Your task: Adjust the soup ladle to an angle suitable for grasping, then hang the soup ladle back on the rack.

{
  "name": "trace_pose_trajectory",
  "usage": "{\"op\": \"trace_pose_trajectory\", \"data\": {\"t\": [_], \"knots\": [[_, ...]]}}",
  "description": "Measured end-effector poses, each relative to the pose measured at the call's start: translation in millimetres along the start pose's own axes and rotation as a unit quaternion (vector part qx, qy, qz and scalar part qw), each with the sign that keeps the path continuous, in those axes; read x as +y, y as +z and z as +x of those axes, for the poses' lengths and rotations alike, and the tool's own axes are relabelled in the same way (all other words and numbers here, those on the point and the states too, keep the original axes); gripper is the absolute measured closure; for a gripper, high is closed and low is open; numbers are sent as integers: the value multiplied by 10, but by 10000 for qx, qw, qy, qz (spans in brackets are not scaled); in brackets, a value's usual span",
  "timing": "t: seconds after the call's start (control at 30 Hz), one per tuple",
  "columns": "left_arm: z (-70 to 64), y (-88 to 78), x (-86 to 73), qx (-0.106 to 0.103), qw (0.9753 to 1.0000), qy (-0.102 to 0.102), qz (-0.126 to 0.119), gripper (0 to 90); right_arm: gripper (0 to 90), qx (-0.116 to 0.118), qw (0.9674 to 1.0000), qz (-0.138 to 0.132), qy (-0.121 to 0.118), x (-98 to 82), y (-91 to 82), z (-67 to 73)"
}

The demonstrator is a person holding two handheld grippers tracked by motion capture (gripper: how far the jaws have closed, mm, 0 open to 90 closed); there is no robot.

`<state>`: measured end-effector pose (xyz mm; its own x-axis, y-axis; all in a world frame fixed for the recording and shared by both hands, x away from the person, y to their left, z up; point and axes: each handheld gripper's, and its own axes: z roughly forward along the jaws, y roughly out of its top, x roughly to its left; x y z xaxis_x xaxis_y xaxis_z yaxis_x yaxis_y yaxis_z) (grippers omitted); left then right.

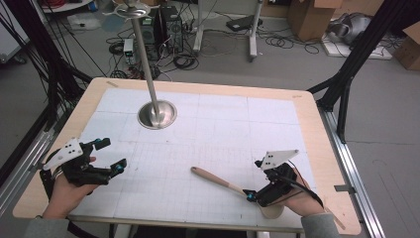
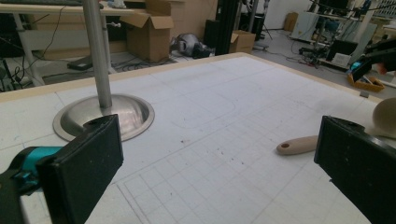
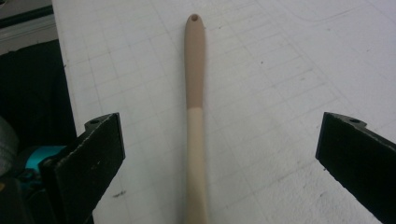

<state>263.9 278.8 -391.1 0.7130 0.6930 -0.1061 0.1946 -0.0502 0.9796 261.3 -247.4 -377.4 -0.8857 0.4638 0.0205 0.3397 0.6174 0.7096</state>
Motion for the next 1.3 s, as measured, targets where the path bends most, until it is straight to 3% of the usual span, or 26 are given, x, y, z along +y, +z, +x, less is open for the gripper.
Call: {"op": "trace_pose_trajectory", "data": {"t": [0.13,0.3,0.67,1.07,1.2,1.3], "knots": [[-3,-4,-2,-13,10000,13,19,17,0,-19,9998,209,-13,-43,22,-8],[6,-30,-15,11,10000,-5,27,17,0,-77,9981,587,-158,-65,171,-22],[23,-89,-38,46,10000,-13,36,17,25,-77,9974,708,-86,-15,250,-27],[27,-166,-47,106,9999,-7,30,17,61,7,9909,1305,-324,26,448,2],[40,-190,-59,128,9999,-25,37,17,135,74,9894,1398,-386,53,477,17],[50,-220,-63,159,9999,-49,26,18,170,71,9863,1602,-384,62,510,23]]}}
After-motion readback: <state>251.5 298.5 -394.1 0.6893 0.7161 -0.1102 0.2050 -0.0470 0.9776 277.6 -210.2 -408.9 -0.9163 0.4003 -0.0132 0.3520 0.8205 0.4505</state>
